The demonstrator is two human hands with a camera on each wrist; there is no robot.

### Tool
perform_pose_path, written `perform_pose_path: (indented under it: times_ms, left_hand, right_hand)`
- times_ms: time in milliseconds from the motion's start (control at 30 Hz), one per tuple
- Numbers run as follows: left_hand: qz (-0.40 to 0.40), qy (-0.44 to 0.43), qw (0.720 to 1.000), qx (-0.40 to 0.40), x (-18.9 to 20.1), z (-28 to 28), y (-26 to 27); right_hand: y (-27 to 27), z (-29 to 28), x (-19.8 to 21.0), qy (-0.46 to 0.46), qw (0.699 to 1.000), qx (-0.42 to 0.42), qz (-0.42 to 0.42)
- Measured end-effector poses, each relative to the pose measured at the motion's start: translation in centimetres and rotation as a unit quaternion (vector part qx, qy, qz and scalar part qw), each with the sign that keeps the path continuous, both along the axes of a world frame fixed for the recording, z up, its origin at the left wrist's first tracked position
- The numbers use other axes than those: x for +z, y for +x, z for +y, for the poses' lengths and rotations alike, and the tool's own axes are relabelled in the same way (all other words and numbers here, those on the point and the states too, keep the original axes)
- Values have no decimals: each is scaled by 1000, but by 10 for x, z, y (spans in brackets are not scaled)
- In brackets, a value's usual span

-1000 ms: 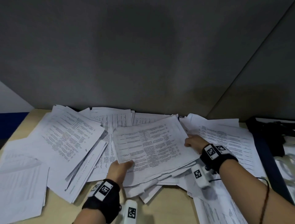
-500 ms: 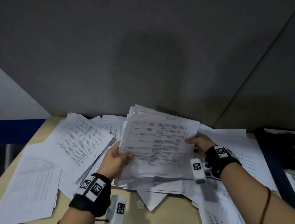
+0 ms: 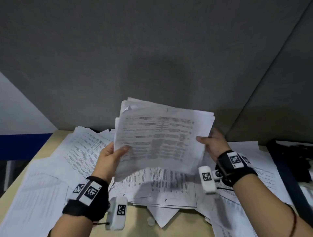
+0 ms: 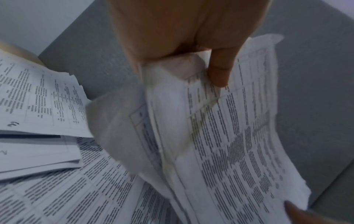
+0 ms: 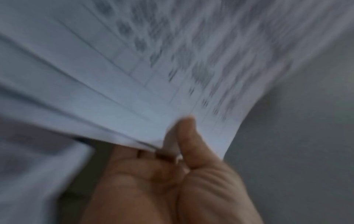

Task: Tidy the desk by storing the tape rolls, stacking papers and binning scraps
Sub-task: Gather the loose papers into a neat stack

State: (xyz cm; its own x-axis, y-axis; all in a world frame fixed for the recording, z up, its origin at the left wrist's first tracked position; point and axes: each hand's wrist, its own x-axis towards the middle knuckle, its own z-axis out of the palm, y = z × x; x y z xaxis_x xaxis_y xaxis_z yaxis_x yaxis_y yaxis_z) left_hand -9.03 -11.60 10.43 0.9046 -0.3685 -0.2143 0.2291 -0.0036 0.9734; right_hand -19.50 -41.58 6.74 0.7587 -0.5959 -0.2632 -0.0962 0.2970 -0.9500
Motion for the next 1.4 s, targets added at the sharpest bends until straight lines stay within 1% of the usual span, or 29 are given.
perform_pose_path:
  times_ms: [67, 167, 233, 267, 367, 467, 567, 633, 733, 800, 867, 933, 967, 1033, 1067, 1100, 1133, 1167, 1233, 1267, 1300, 1400]
  left_hand:
    - [-18, -9, 1000, 21, 2, 0, 2]
    - [-32, -21, 997, 63, -1, -2, 3]
    - [-43, -22, 995, 82, -5, -2, 1]
    - [-48, -22, 996, 76, -8, -1, 0]
    - [-34, -11, 998, 49, -23, 2, 0]
    - [-4, 5, 999, 46, -40, 0, 8]
    - [-5, 27, 999, 47, -46, -4, 12]
    - [-9, 12, 999, 42, -47, -3, 16]
    - [-21, -33, 999, 7, -40, 2, 20]
    - [-15, -7, 1000, -10, -46, 3, 23]
    - [-6, 38, 999, -18, -53, 1, 23]
    - [10, 60, 998, -35, -53, 0, 18]
    - [11, 67, 997, -31, -49, 1, 16]
    - [-19, 64, 998, -4, -33, 5, 15]
    - [-58, 73, 996, -1, -23, 7, 16]
    - [-124, 112, 986, -8, -11, 9, 18]
    - [-209, 173, 962, -28, 1, 9, 20]
    - [-302, 241, 920, -61, 12, 6, 22]
    - [-470, 344, 803, -128, 27, -11, 24]
    - [-517, 379, 752, -155, 34, -23, 22]
    - [-534, 406, 720, -179, 37, -37, 21]
    - [-496, 479, 674, -266, 31, -69, 22]
  right_hand:
    - [4, 13, 20, -63, 997, -16, -28]
    - [3, 30, 38, -108, 992, -25, -68]
    - [-2, 37, 35, -130, 989, -24, -68]
    - [-4, 40, 30, -142, 988, -23, -58]
    - [-10, 44, 7, -171, 985, -24, 2]
    - [-7, 43, -13, -110, 993, -18, 38]
    - [-1, 44, -22, -89, 992, -43, 77]
    - [0, 44, -17, -77, 991, -66, 82]
    - [-5, 37, -12, -64, 993, -77, 57]
    - [-5, 33, -21, -71, 991, -72, 86]
    - [-2, 33, -35, -79, 988, -44, 125]
    - [-2, 34, -47, -77, 987, -9, 142]
    - [-3, 33, -50, -73, 987, -1, 144]
    - [-6, 29, -53, -76, 987, -1, 143]
    - [-7, 27, -52, -82, 986, -1, 142]
    - [-8, 25, -51, -86, 986, 0, 143]
    - [-10, 24, -50, -90, 985, 4, 146]
    - [-11, 24, -50, -91, 984, 5, 150]
    - [-13, 26, -49, -88, 983, 3, 158]
    - [-14, 26, -49, -85, 984, 0, 159]
    - [-15, 27, -50, -83, 984, -3, 158]
    - [-15, 28, -51, -83, 984, -8, 158]
